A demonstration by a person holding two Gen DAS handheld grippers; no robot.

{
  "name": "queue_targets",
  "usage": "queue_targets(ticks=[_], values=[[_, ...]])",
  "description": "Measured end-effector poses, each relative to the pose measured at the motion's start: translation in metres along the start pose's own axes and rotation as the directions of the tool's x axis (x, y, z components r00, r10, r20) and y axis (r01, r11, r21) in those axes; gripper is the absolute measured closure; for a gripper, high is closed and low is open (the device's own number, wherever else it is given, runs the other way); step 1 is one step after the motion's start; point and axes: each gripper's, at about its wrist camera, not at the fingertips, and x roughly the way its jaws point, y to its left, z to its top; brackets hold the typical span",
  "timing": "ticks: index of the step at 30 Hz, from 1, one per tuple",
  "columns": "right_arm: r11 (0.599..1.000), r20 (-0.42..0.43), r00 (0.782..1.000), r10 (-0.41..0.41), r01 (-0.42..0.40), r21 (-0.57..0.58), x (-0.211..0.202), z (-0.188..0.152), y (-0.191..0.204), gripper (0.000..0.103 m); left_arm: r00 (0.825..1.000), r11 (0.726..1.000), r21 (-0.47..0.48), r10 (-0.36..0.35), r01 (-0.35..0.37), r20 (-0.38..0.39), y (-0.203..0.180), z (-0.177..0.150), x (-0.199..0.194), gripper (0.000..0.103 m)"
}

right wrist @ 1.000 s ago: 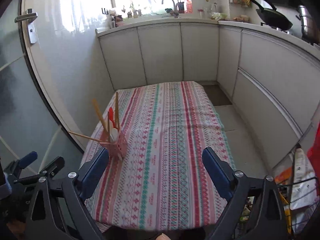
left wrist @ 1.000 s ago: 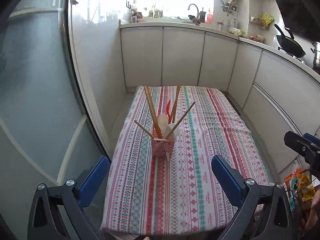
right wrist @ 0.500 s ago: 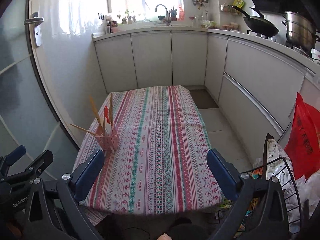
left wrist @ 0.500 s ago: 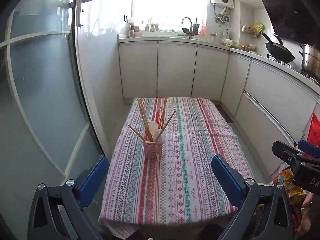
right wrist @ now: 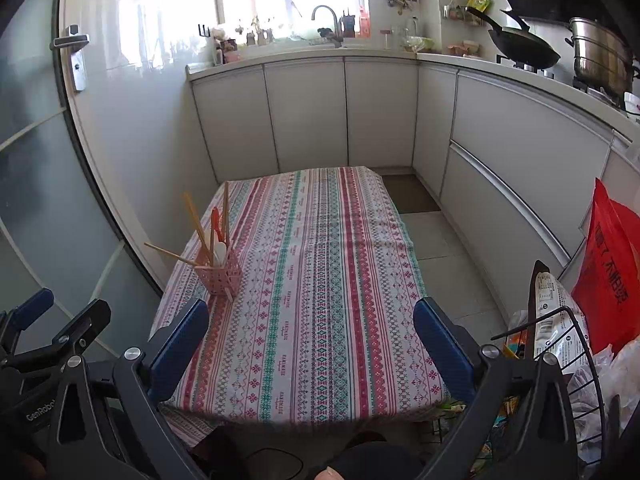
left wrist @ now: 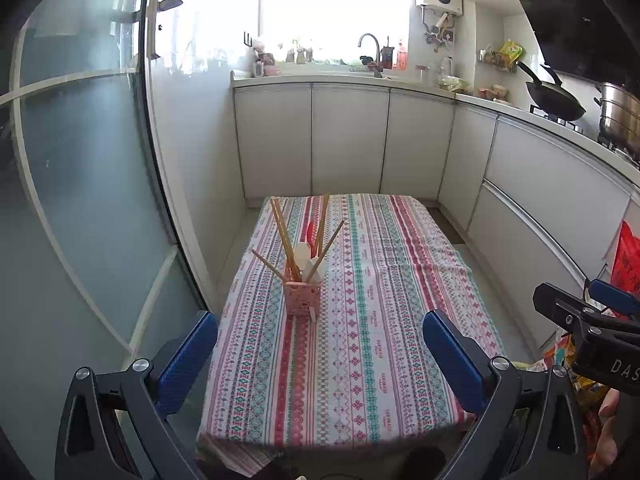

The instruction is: Organize utensils

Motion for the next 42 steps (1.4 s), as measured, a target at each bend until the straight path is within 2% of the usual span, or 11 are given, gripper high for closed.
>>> queue_targets(ticks=[42], values=[[1.0,0.0,1.0,0.002,-0.002,0.001,0.0039,0.0029,0.0031,0.0,1.0,1.0,-0.001,0.014,-0.014,-0.003,-0.0023,0.0042,0.0012,0.0]])
